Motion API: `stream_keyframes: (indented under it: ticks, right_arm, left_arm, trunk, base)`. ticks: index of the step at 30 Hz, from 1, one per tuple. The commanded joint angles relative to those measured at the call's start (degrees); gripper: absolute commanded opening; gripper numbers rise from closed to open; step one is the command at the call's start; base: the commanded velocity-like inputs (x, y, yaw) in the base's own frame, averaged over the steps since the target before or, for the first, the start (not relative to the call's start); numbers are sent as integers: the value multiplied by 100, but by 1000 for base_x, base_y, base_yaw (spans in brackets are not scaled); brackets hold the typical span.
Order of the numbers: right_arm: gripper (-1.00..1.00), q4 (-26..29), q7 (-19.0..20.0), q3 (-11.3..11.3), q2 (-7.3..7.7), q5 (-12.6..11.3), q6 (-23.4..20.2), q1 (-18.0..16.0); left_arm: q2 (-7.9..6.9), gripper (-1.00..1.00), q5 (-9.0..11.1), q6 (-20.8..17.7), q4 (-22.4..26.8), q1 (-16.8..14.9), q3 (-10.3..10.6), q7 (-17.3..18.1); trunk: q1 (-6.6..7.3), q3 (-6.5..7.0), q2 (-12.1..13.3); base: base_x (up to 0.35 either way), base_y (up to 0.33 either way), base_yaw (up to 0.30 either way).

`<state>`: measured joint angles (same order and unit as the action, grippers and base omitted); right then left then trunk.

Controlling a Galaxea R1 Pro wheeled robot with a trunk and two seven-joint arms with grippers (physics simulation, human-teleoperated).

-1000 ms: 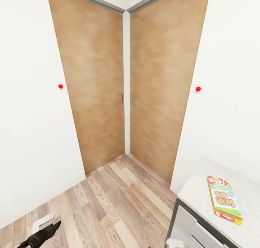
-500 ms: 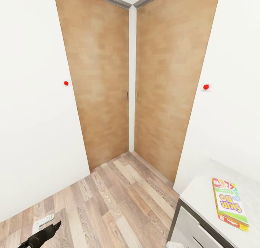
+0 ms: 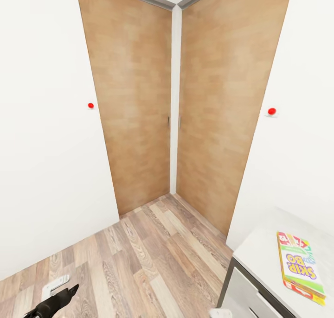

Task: Put all the toys in the child's room - the three board games (two on the bed and one on the table), the two jigsaw puzzles on the table, and the tennis ball on the table - inside the toy box on the table in the child's room.

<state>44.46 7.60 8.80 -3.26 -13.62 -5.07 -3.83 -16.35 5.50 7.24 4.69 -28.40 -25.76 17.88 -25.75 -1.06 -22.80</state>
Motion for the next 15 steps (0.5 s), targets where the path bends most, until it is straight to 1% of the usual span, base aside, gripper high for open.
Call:
stream_keyframes:
  ticks: [1,6,15]
  right_arm:
    - [100,4,-1,5,1,-52,-25,-2]
    - [100,-14,-78,27,1,-46,-11,-2]
    - [100,-19,-119,33,1,-44,-10,-3]
  left_arm:
    - [-2,100,57,14,-12,-5,25,21]
    - [0,100,49,13,-12,6,26,22]
    - [1,100,-22,14,-11,9,27,16]
  trunk:
    - [-3,-11,-11]
    - [-3,-12,-11]
    - [-3,-12,-11]
  base:
    - [0,-64,236]
    - [0,-176,266]
    - [0,-270,286]
